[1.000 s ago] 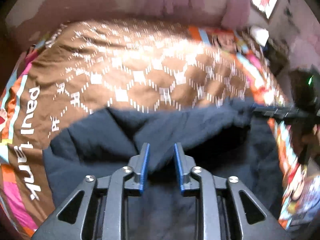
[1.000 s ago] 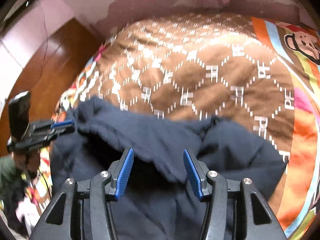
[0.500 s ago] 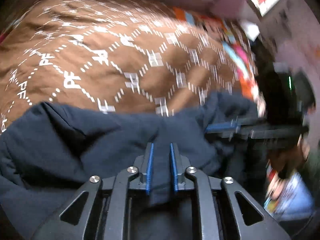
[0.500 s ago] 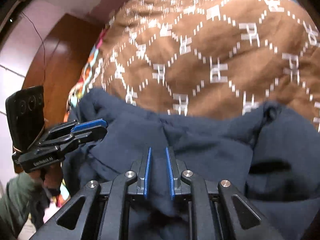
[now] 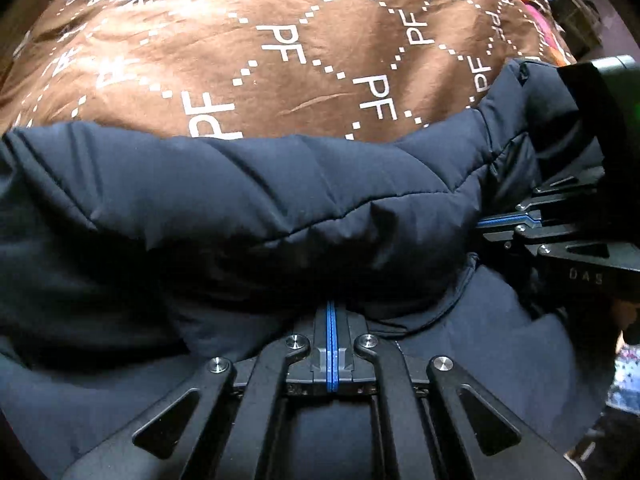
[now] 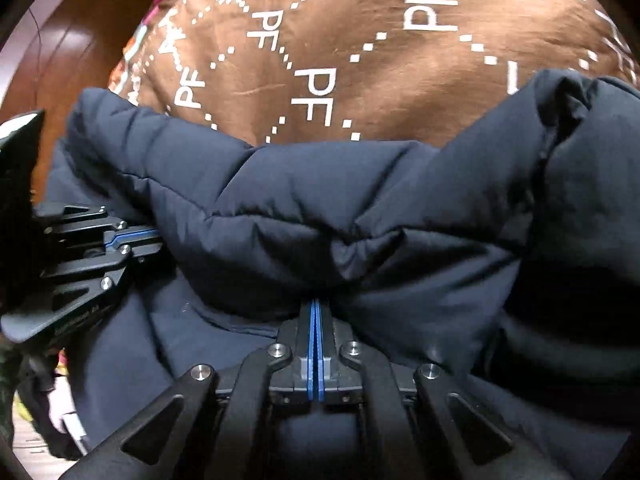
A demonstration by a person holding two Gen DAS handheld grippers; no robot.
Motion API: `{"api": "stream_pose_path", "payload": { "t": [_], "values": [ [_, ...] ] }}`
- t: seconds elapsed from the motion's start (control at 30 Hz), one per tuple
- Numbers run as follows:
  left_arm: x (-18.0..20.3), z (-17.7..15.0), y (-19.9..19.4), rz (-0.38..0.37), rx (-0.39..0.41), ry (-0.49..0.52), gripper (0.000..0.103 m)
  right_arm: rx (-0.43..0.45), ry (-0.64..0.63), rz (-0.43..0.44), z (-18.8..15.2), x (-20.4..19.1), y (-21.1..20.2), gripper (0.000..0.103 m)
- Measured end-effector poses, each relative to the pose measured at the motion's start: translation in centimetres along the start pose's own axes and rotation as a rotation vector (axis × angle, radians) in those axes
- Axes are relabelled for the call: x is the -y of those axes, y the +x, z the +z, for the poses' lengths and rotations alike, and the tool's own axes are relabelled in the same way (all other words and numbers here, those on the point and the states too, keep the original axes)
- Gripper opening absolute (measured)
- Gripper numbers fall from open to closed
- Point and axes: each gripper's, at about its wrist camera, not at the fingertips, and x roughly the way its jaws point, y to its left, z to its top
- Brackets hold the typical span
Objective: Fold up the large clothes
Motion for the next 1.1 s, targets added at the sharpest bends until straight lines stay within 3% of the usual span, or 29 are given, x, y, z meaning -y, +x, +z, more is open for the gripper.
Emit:
{"api": "stream_pose_path", "payload": {
  "t": [0.23,0.43,0.63,0.7,0.77,0.8,0.9,0.97,1.03,1.1],
  "values": [
    [-1.6,-1.6,-1.0,-0.048,0.014,-0.062,0.002,0.003,-0.001,-0.006,-2.3,0.6,-2.6,0.0],
    [-2.0,-2.5,-0.5,-0.034,0.043,-0.096,0.002,0.016,0.025,-0.028,-2.4,1.3,-1.1,0.0],
    [-3.0,-5.7,-2.7,-0.111,0.166,-0.171,0.002,0.175,0.058,0.009,-4.4,1.3,-3.3,0.003],
    [-3.3,-6.7,-3.9,-0.135,0.203,-0.214,0.002,0.244,0.036,-0.003,-5.6,0.7,-4.8,0.01],
    [-2.7,-7.5,-5.5,-0.135,0.233,-0.234,0.004,0.31,0.016,-0.002,-6.9,0.1,-6.3,0.033],
    [-2.5,-7.5,-6.3,-0.13,0.242,-0.235,0.006,0.344,0.003,-0.004,-7.7,-0.4,-7.2,0.037],
    [-2.0,-9.3,-7.8,-0.129,0.278,-0.26,0.023,0.42,-0.014,-0.059,-9.6,-1.4,-9.1,0.044],
    [-1.8,-10.1,-8.5,-0.132,0.308,-0.293,0.036,0.467,-0.014,-0.089,-10.2,-2.1,-10.1,0.054],
    [-0.9,-10.3,-9.6,-0.135,0.348,-0.334,0.045,0.508,-0.007,-0.121,-11.0,-2.8,-11.3,0.064],
    [-0.6,-11.2,-10.7,-0.147,0.381,-0.356,0.05,0.529,-0.013,-0.125,-11.8,-3.6,-11.7,0.068]
  ]
}}
